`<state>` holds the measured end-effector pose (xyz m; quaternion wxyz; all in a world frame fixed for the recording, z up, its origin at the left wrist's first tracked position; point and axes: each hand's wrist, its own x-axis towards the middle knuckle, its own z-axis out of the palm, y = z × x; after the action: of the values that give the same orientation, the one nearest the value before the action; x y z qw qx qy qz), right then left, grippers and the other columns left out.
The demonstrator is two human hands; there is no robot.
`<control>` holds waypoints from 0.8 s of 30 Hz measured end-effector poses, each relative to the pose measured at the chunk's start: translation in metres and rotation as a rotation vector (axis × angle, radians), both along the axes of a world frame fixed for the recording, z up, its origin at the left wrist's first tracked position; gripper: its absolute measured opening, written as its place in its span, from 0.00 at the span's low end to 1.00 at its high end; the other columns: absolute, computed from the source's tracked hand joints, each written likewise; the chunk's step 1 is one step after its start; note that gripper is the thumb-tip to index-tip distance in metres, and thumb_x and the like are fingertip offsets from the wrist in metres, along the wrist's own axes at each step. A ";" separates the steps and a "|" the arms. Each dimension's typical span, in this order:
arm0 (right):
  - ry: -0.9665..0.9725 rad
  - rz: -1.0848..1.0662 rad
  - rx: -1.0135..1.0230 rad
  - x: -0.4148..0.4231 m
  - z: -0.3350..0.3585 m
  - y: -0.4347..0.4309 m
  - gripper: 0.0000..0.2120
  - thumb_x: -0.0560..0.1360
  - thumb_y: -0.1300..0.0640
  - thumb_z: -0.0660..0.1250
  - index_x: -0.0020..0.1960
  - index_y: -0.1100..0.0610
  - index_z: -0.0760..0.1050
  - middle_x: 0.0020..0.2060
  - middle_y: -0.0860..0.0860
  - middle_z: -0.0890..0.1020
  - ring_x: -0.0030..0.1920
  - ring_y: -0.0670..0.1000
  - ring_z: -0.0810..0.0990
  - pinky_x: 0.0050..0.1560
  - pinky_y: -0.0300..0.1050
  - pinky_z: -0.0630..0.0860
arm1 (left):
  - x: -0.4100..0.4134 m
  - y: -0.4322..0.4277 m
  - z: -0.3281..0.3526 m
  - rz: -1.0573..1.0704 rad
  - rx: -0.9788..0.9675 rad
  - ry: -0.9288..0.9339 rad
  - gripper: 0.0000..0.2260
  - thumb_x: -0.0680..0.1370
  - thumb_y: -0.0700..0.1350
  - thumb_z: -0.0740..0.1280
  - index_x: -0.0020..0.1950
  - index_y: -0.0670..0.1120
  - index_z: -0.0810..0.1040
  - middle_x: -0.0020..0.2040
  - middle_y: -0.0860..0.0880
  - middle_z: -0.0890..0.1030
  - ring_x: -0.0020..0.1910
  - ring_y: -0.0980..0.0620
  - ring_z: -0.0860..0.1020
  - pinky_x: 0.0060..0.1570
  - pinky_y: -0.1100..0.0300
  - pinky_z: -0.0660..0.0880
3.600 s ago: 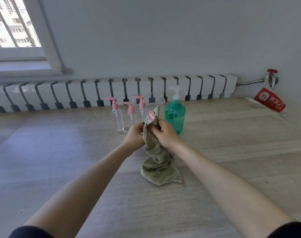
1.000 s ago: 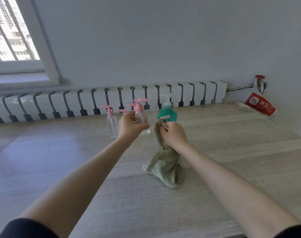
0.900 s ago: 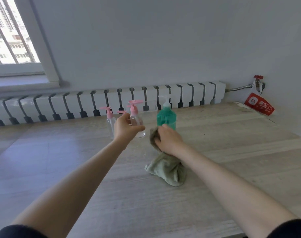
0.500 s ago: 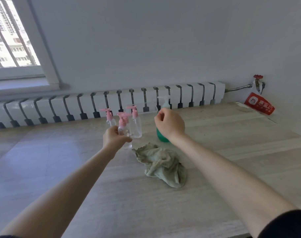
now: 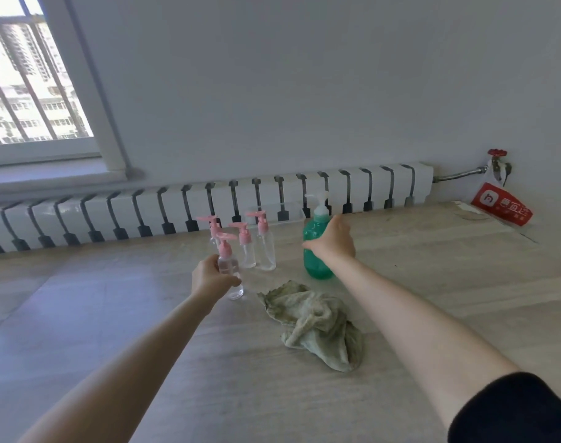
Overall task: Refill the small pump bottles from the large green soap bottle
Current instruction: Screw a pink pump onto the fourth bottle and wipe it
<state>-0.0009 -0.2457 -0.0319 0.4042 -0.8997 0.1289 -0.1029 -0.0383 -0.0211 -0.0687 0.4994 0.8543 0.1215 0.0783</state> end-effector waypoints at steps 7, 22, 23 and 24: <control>0.001 0.030 0.028 0.018 -0.005 -0.011 0.33 0.61 0.49 0.79 0.59 0.54 0.66 0.56 0.53 0.74 0.54 0.55 0.76 0.44 0.46 0.74 | -0.016 -0.010 0.024 0.185 0.288 -0.203 0.26 0.70 0.37 0.70 0.65 0.41 0.64 0.57 0.46 0.66 0.55 0.49 0.67 0.52 0.60 0.68; -0.163 -0.057 0.103 0.043 0.034 -0.064 0.36 0.60 0.44 0.77 0.62 0.53 0.65 0.55 0.50 0.75 0.50 0.52 0.76 0.42 0.45 0.72 | 0.066 -0.138 0.082 -0.296 0.655 -0.092 0.16 0.73 0.40 0.65 0.60 0.41 0.71 0.57 0.45 0.73 0.47 0.51 0.73 0.39 0.63 0.70; -0.162 -0.057 0.104 0.052 0.034 -0.072 0.36 0.60 0.44 0.77 0.62 0.52 0.65 0.55 0.50 0.75 0.50 0.51 0.75 0.42 0.45 0.72 | 0.081 -0.144 0.079 -0.311 0.675 -0.031 0.13 0.74 0.40 0.64 0.58 0.40 0.71 0.54 0.45 0.74 0.44 0.51 0.73 0.36 0.63 0.69; -0.168 -0.052 0.111 0.060 0.034 -0.078 0.36 0.59 0.44 0.77 0.62 0.52 0.65 0.55 0.49 0.75 0.49 0.50 0.75 0.43 0.45 0.73 | 0.095 -0.148 0.074 -0.324 0.698 0.028 0.11 0.74 0.40 0.64 0.55 0.40 0.70 0.51 0.44 0.74 0.41 0.51 0.72 0.35 0.62 0.69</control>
<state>0.0589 -0.3232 0.0020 0.4602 -0.8603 0.1236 -0.1811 0.0565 -0.1692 0.0052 0.1828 0.9820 -0.0423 0.0235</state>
